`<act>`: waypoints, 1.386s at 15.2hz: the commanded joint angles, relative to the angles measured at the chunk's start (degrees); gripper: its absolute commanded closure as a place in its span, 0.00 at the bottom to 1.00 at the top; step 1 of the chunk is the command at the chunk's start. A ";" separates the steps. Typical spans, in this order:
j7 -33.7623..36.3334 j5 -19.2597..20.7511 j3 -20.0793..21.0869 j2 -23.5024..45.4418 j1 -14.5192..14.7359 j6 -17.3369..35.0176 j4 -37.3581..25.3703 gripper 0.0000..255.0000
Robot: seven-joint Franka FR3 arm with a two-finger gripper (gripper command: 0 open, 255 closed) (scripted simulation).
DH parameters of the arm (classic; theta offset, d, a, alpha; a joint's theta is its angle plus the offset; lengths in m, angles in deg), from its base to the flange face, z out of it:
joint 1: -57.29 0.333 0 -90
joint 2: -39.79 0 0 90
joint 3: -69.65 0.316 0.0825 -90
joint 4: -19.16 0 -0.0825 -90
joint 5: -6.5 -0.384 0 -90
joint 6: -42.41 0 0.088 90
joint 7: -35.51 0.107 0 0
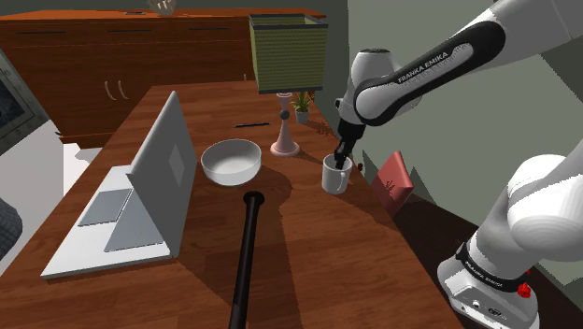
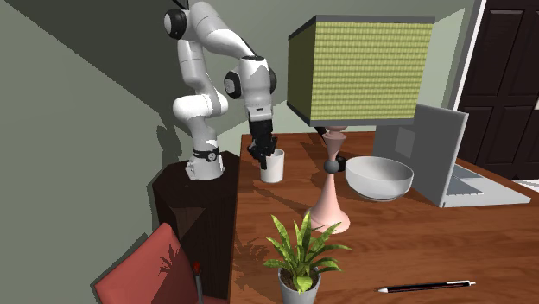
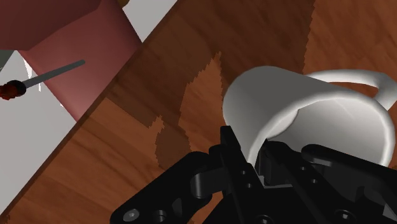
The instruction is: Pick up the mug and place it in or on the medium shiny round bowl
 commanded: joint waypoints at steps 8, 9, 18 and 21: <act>0.92 0.82 0.20 -4.15 -0.30 -7.09 -2.99 1.00; 1.02 0.89 0.22 -4.60 -0.33 -7.96 -3.42 1.00; 1.76 1.42 0.38 -7.88 -0.51 -15.63 -7.83 1.00; 1.97 1.54 0.43 -8.69 -0.55 -18.11 -9.51 1.00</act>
